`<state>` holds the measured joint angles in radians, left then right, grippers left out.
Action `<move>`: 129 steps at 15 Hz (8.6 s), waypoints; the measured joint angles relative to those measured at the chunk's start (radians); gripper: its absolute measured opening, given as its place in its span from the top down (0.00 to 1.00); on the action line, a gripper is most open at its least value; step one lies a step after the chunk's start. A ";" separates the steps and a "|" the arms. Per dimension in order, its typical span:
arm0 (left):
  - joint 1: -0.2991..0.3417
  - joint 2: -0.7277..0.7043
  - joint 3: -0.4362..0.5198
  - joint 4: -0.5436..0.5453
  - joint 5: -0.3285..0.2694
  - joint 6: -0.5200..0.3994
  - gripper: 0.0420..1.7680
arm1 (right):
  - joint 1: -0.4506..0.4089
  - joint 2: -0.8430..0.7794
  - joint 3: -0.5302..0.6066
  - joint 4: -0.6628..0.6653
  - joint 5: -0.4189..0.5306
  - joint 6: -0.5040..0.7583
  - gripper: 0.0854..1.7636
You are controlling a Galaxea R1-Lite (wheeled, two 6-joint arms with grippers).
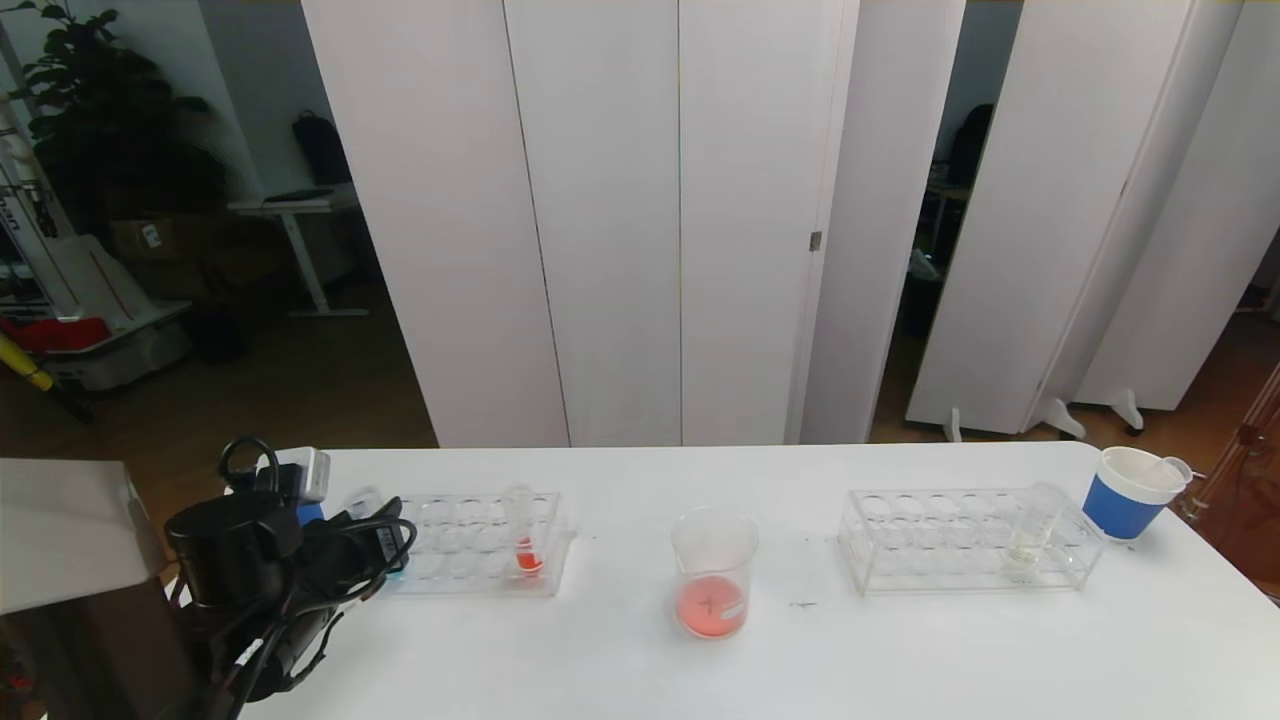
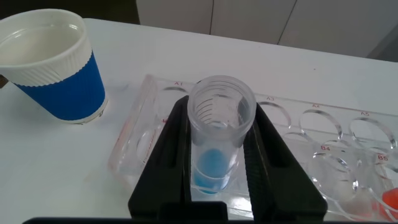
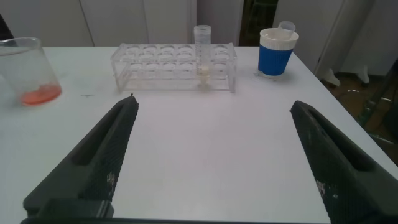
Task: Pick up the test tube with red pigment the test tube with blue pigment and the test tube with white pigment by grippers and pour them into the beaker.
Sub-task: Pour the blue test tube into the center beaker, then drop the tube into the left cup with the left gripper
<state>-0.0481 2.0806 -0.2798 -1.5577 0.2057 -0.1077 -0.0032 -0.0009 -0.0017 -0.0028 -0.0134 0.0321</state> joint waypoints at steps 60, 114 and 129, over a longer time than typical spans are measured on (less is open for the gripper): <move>-0.423 -0.275 -0.430 0.366 -0.377 0.459 0.69 | 0.000 0.000 0.000 0.000 0.000 0.000 0.01; -0.483 0.152 -0.535 0.056 -0.781 1.484 0.69 | 0.000 0.000 0.000 0.000 0.000 0.000 0.01; -0.449 0.174 -0.566 0.028 -0.782 1.557 0.69 | 0.000 0.000 0.000 0.000 0.000 0.000 0.01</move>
<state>-0.4968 2.2543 -0.8457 -1.5298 -0.5766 1.4489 -0.0032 -0.0009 -0.0017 -0.0028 -0.0134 0.0321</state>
